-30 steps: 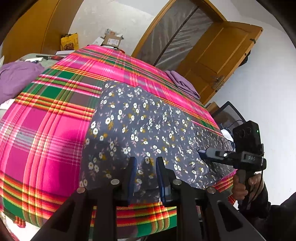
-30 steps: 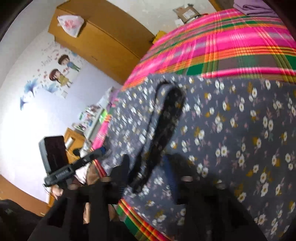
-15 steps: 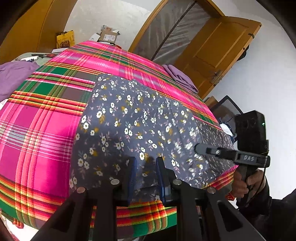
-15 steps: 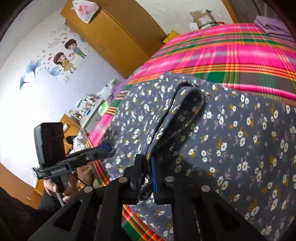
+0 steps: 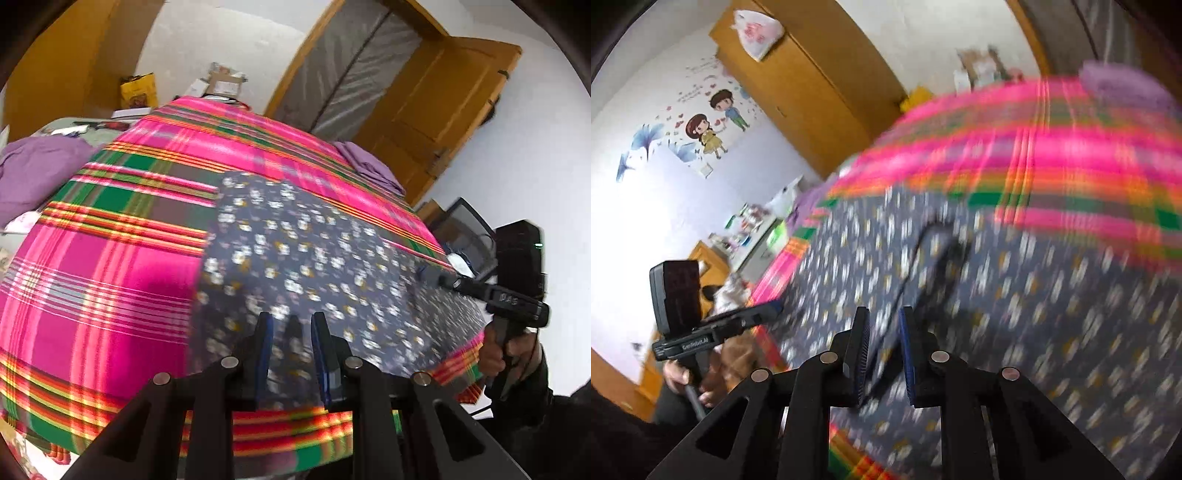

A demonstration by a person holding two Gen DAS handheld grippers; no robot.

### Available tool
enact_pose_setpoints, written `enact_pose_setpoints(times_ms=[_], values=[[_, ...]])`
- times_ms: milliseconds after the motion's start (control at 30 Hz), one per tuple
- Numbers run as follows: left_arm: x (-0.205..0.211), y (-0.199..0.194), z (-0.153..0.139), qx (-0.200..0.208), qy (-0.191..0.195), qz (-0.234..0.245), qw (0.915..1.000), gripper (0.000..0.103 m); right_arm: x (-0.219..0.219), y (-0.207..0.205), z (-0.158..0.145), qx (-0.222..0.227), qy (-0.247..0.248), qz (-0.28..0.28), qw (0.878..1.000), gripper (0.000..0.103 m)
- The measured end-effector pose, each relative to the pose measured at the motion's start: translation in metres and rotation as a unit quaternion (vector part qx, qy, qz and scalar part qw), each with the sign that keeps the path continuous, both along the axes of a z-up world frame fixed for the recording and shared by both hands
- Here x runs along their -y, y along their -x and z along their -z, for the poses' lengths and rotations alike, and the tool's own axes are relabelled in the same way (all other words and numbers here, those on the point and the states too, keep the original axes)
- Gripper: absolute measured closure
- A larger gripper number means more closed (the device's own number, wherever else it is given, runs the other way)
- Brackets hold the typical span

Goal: Fold clothes

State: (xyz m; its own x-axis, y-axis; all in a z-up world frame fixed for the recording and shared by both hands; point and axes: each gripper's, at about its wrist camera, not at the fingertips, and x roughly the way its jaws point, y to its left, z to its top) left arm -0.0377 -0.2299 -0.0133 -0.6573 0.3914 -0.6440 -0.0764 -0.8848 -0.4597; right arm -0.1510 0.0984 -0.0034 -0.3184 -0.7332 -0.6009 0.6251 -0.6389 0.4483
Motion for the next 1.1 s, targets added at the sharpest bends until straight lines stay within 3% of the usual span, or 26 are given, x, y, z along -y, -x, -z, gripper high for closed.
enact_pose_setpoints(times_ms=[100,200,333,400,533,700,800,933,1100], values=[[-0.006,-0.002,0.008,0.010,0.000,0.016,0.9998,0.082,0.017,0.007,-0.011,-0.043,-0.016,0.004,0.999,0.076],[-0.012,-0.007,0.010,0.009,0.001,0.031,0.9995,0.082,0.036,0.023,-0.010,-0.040,-0.019,0.010,0.999,0.076],[-0.014,-0.011,0.010,0.009,0.003,0.044,0.9990,0.082,0.057,0.047,0.009,-0.023,-0.081,0.022,0.996,0.080],[-0.013,-0.010,0.006,0.006,0.008,0.046,0.9989,0.082,0.057,0.051,0.018,-0.009,-0.088,0.026,0.996,0.082],[-0.003,0.005,-0.013,-0.015,0.023,0.032,0.9991,0.082,0.042,0.034,0.009,-0.027,-0.066,0.024,0.997,0.079],[0.011,0.059,-0.033,-0.032,0.048,0.001,0.9983,0.082,0.039,-0.005,0.005,-0.043,-0.038,-0.042,0.997,0.079],[0.013,0.098,-0.028,-0.014,0.048,-0.001,0.9987,0.082,0.040,-0.024,0.018,-0.039,-0.051,-0.078,0.995,0.079],[0.015,0.133,0.004,0.045,0.038,0.006,0.9982,0.085,0.037,-0.033,0.024,-0.041,-0.053,-0.082,0.994,0.080],[0.015,0.127,-0.009,0.029,0.040,0.009,0.9988,0.086,0.036,-0.033,0.023,-0.039,-0.051,-0.084,0.994,0.080]])
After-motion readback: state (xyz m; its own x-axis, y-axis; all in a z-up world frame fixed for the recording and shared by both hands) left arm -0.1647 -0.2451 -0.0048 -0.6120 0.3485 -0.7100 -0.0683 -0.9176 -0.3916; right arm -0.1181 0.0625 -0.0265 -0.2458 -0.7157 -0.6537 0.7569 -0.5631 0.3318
